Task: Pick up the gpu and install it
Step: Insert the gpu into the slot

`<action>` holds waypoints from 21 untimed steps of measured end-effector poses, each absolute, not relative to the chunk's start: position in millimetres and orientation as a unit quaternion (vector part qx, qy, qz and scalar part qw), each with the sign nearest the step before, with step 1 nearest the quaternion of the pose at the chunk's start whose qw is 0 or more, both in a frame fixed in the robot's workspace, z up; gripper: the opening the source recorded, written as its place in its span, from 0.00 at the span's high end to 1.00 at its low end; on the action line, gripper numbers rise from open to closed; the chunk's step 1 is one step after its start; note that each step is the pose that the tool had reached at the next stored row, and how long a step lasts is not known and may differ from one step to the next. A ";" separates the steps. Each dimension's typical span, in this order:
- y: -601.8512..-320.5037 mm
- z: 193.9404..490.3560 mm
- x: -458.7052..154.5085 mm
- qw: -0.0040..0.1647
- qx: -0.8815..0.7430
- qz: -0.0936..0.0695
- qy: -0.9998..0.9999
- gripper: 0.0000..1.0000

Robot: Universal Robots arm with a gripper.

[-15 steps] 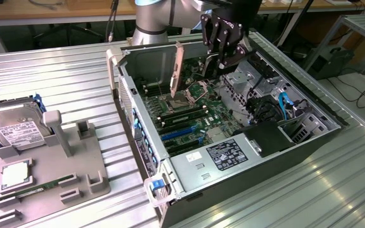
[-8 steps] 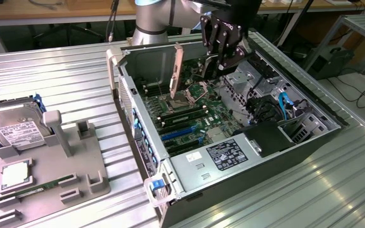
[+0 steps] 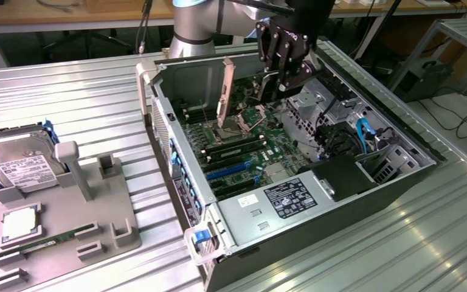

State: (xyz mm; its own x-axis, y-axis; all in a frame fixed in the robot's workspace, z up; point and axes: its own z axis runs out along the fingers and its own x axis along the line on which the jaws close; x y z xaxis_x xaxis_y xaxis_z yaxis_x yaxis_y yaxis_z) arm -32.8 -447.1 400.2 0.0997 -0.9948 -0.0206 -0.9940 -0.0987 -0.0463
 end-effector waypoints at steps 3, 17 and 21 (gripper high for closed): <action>-447.2 398.6 -32.8 0.024 -0.741 -0.008 0.671 0.72; -448.0 392.1 -32.8 0.024 -0.741 -0.008 0.671 0.72; -448.3 390.3 -32.8 0.025 -0.741 -0.007 0.671 0.72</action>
State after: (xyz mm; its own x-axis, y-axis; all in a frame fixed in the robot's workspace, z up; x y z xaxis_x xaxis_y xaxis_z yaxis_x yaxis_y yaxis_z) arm -32.8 -448.3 390.3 0.0997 -0.9948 -0.0219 -0.9940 -0.0986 -0.0464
